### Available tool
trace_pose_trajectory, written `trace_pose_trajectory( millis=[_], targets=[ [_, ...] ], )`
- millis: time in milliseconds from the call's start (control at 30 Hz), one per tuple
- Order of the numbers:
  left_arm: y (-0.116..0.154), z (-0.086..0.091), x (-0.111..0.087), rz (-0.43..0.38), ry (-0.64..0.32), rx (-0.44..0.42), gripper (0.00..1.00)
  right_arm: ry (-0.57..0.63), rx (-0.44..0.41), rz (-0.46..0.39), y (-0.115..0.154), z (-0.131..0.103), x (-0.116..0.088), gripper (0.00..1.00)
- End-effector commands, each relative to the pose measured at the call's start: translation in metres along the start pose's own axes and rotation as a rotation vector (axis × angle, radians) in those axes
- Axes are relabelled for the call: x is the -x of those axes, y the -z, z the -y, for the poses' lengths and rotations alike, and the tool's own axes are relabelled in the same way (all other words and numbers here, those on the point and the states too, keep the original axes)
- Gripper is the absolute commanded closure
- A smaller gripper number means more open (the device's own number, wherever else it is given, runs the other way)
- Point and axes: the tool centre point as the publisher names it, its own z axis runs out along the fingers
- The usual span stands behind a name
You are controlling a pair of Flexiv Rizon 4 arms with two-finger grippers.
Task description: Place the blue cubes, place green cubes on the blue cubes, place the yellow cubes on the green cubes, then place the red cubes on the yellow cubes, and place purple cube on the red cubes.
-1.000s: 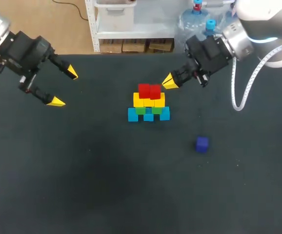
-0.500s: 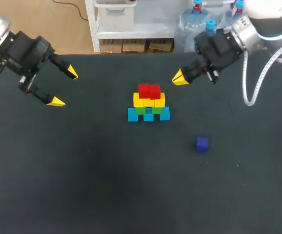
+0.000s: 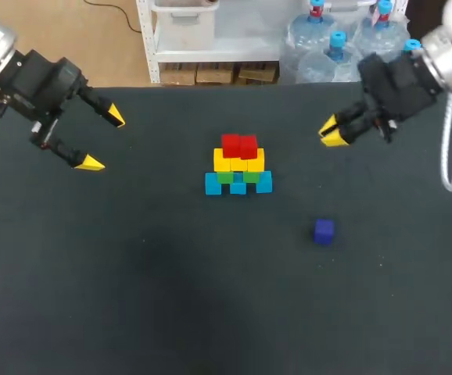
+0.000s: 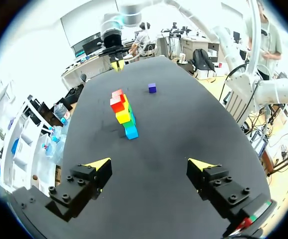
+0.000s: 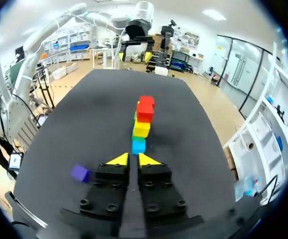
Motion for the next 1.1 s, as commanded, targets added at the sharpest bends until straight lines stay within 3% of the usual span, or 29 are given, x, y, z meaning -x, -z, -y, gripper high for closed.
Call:
trace_pose_trajectory(
  millis=[33, 533, 1100],
  targets=[
    [0.000, 0.001, -0.001, 0.002, -0.003, 0.003, 0.00, -0.013, -0.199, 0.013, 0.014, -0.044, -0.008, 0.00],
    [0.000, 0.001, -0.001, 0.002, -0.003, 0.003, 0.00, -0.220, -0.314, -0.025, 0.001, -0.105, -0.036, 0.00],
    [0.000, 0.001, -0.001, 0.002, -0.003, 0.003, 0.00, -0.286, -0.245, -0.030, -0.035, -0.110, -0.060, 0.00]
  ],
)
